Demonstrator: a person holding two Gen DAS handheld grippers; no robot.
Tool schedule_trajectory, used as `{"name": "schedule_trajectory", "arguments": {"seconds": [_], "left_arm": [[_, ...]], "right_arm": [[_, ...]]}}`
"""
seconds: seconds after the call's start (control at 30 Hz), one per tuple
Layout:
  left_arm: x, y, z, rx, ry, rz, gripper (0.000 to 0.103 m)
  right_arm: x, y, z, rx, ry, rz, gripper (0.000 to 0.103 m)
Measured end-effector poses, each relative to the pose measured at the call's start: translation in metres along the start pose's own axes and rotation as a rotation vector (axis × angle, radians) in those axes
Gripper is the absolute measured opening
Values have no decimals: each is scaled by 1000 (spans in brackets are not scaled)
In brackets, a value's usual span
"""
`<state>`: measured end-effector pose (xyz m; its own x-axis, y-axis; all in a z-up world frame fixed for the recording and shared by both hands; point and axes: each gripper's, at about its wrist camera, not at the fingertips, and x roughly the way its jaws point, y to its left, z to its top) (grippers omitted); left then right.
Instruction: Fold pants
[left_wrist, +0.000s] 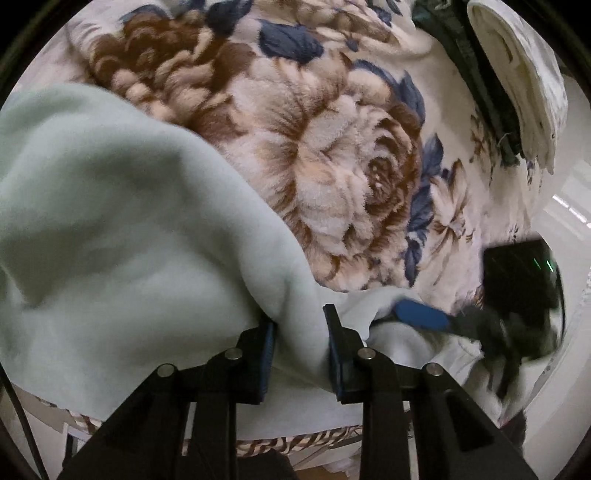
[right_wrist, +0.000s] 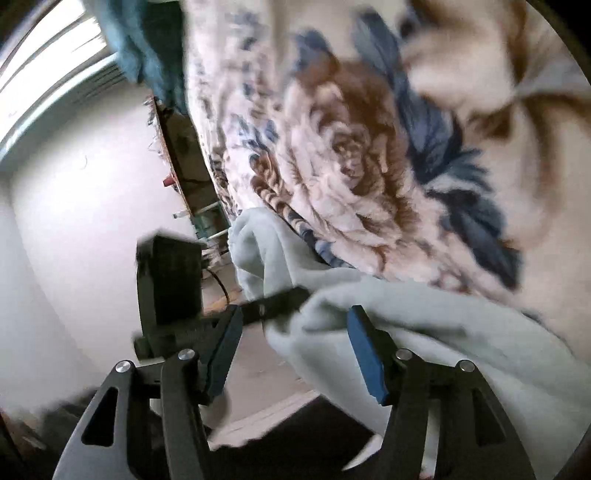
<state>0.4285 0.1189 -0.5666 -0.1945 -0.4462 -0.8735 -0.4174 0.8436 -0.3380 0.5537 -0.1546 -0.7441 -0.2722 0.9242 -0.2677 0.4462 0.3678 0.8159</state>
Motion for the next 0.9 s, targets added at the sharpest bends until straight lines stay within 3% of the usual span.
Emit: {"name": "schedule_trajectory", "arguments": {"seconds": [0.17,0.33,0.43,0.5,0.6,0.67,0.77,0.8,0.83,0.87,0.9], "left_arm": [[-1,9,-14,5,-14,-16,22],[1,11,-26,8,-16,-51,22],[-3,14,-30,-1,-34,-84,23],[-9,17,-32,-15,-58,-114,23],[-27,21,-36,-25,-102,-154,25],[-42,22,-40,4,-152,-133,27],[-51,32,-41,36,-216,-72,28],[-50,38,-39,34,-218,-54,29],[-44,48,-35,16,-219,-20,28],[-39,56,-32,2,-214,9,28],[-33,68,-29,-17,-195,30,28]], "right_arm": [[46,-15,19,108,267,-43,62],[66,-12,3,92,457,-155,62],[64,-14,12,114,372,-170,63],[67,-20,22,144,332,-152,69],[102,-21,31,152,388,-64,74],[119,-15,31,131,426,-32,83],[133,-15,37,128,422,-52,84],[132,-16,38,137,399,-64,83],[130,-13,38,136,379,-81,72],[125,-8,38,120,359,-101,54],[117,0,37,97,311,-118,46]]}}
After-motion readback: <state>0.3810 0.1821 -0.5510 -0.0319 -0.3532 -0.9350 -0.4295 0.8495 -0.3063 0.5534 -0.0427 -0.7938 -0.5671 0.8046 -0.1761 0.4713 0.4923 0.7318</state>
